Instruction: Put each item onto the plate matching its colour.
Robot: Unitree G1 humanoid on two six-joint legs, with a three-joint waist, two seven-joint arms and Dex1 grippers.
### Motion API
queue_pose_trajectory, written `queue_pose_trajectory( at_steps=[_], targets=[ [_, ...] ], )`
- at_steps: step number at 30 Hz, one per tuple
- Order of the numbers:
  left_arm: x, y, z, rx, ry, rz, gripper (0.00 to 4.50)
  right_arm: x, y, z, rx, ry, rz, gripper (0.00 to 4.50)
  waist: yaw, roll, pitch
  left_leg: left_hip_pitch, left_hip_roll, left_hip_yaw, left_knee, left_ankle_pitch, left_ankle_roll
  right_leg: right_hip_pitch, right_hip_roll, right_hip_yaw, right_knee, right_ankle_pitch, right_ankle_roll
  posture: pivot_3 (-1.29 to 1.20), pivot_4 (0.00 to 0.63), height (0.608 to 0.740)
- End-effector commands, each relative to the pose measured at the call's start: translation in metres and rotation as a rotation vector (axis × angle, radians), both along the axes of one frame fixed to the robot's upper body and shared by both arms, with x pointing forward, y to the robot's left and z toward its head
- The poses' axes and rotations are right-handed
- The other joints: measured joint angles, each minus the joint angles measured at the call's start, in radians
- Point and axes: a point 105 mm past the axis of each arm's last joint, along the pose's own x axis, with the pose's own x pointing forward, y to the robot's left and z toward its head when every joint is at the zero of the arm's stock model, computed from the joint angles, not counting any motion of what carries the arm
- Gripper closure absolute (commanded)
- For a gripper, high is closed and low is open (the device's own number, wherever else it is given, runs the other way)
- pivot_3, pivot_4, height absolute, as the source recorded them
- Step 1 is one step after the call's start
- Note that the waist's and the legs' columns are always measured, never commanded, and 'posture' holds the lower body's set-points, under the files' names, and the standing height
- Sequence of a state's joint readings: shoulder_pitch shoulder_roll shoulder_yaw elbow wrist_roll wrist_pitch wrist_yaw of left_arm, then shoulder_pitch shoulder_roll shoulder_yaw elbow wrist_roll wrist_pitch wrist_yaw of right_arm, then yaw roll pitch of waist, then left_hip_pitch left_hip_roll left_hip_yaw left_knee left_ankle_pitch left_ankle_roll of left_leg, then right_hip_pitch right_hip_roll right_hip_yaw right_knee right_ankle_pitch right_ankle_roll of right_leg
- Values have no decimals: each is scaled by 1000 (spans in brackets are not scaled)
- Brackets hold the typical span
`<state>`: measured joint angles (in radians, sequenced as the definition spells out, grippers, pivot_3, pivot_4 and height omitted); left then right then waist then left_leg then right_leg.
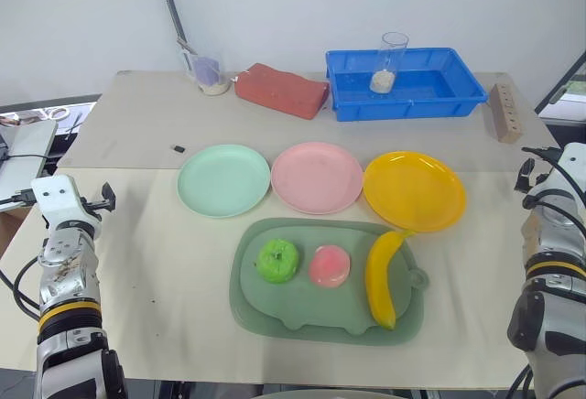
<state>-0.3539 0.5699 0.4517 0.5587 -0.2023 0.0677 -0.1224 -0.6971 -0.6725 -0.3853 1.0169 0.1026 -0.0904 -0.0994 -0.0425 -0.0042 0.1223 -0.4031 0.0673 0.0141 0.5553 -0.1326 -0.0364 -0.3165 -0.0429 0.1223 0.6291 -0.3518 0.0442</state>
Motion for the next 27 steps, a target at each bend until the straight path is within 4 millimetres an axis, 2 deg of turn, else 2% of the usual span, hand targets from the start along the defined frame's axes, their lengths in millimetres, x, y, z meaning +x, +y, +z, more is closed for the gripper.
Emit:
queue_pose_trajectory(
  at_steps=[1,4,7,9,13,16,18,19,21,24,27],
  targets=[
    [-5,8,30,55,-83,-4,0,1,1,18,-28,-67,6,14,0,0,0,0,0,0,0,0,0,0,0,0,0,0,0,0,150,740],
    [-9,-2,52,68,-139,-116,0,2,6,21,-47,-64,38,14,-2,0,0,0,0,0,0,0,0,0,0,0,0,0,0,0,150,740],
    [-10,-29,75,94,-165,-304,0,12,18,28,-69,-43,146,14,-3,0,0,0,0,0,-1,0,0,0,0,0,0,0,0,0,150,740],
    [-15,-54,87,124,-147,-475,0,20,33,35,-93,-29,268,14,-4,0,0,1,0,0,0,0,-1,0,0,0,0,0,0,0,150,740],
    [-30,-115,102,178,-77,-839,0,32,79,55,-136,-8,614,14,-2,3,0,0,0,1,0,0,-1,-1,0,0,0,0,0,0,150,740],
    [-43,-152,105,173,-26,-1054,0,29,129,70,-139,-12,928,14,-1,3,0,0,1,0,0,0,-1,0,0,0,0,0,0,0,150,740],
    [-54,-179,102,176,20,-1207,0,17,169,77,-138,16,1178,14,0,4,0,0,1,0,0,0,-1,0,0,0,0,0,0,0,150,740],
    [-60,-185,101,176,38,-1258,0,9,186,78,-140,33,1272,14,1,4,0,-1,1,0,-1,0,-1,-1,0,0,0,0,0,0,150,740],
    [-73,-209,97,167,82,-1402,0,-17,225,79,-105,102,1534,14,3,4,0,-1,1,0,-1,0,0,-1,1,0,0,0,0,0,150,740],
    [-87,-227,93,166,127,-1534,0,-52,264,79,-69,186,1787,14,3,3,0,-1,1,0,0,0,0,-1,1,0,0,0,0,0,150,740],
    [-93,-235,84,193,165,-1621,0,-78,286,71,-110,265,1940,14,6,3,1,-1,1,0,0,0,0,-1,1,-1,-1,0,-1,0,150,740]
  ],
)
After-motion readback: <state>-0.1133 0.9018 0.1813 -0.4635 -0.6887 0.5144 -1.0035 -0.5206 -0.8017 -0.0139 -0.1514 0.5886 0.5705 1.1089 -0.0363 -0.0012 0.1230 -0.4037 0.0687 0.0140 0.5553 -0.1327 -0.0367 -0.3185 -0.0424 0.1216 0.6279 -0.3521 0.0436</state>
